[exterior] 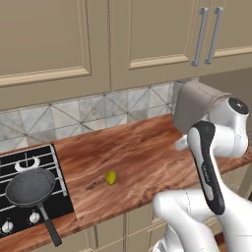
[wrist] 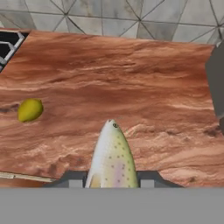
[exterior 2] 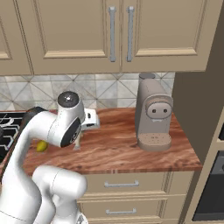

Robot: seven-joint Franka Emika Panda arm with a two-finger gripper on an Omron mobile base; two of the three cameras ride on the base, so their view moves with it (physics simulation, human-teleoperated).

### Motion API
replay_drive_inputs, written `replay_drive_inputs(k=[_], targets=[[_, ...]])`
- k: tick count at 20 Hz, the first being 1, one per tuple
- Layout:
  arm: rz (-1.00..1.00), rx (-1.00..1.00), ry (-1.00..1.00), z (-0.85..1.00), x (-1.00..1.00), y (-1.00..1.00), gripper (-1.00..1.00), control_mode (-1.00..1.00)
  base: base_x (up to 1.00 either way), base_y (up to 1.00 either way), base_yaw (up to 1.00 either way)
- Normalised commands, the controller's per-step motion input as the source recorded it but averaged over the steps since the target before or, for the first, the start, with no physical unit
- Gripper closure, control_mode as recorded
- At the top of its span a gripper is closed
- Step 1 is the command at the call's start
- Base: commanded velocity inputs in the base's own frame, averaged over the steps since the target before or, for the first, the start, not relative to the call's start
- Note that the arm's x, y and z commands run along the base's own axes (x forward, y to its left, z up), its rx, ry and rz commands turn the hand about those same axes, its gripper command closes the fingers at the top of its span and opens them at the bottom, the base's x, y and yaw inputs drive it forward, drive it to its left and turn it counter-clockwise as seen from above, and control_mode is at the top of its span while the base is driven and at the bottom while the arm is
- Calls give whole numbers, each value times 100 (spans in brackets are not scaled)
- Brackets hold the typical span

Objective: Place both pans onto different burners. Then place the lemon and the fish on different pans.

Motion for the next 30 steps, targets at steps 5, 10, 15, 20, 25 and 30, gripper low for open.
replay_drive_inputs(k=[5,10,15,20,25,30], targets=[[16,0,-11,43,-72,49,100,-100,0,0,0],[15,0,-7,48,-41,71,100,-100,0,0,0],[14,-1,-9,36,-33,79,100,-100,0,0,0],[7,-5,-24,9,-33,79,100,-100,0,0,0],[2,-1,-19,2,-13,75,100,-100,0,0,0],[0,0,-10,6,-2,68,100,-100,0,0,0]])
